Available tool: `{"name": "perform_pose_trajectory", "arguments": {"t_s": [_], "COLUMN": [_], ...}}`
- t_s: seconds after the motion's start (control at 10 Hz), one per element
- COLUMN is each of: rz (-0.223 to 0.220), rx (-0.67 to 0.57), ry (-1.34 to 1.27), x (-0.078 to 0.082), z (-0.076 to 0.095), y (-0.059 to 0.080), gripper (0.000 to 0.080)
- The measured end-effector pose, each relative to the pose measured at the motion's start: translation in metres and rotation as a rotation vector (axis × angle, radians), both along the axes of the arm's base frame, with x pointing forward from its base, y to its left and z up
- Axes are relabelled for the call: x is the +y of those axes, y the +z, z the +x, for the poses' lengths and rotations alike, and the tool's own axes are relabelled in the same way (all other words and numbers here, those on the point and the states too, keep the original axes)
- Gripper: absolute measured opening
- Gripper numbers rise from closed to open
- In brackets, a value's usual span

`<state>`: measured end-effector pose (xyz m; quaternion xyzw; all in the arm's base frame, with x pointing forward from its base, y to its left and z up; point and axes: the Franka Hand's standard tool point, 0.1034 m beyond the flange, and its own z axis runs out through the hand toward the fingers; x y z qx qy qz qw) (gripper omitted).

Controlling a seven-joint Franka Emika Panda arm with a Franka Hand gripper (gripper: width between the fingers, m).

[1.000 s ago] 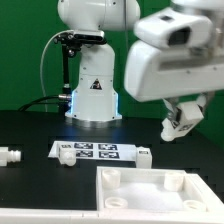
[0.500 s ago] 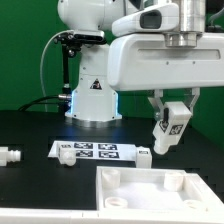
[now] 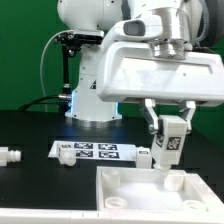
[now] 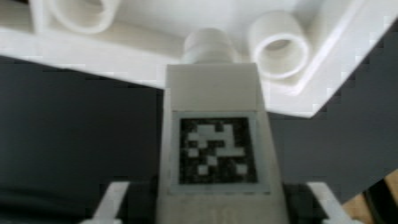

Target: Assemble square table

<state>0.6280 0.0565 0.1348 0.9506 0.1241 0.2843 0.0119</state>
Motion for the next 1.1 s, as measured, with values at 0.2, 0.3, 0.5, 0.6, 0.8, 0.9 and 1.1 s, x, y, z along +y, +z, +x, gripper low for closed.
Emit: {"name": "perform_pose_trajectory", "arguments": {"t_s": [0.2,0.3,0.5,0.6,0.8,0.9,1.1], "rz": [0.016,0.054,0.088,0.093,0.086,0.086,0.076], "rx": [0.011,0.023,0.023,0.02,0.021,0.021,0.024], "ry": [-0.013,-0.035,-0.052,-0.053,-0.053,-0.053,-0.051], "x": [0.004,0.022,0.045,0.056,0.056,0.055,0.051], "z": [-0.003,0.0,0.006,0.006,0.006,0.006,0.005], "y": [-0.007,-0.005,-0.011,-0.021,-0.026,-0.026,-0.032], "gripper": [0.0286,0.0286,0.0286,0.0286,0.0286,0.0286,0.0287]}}
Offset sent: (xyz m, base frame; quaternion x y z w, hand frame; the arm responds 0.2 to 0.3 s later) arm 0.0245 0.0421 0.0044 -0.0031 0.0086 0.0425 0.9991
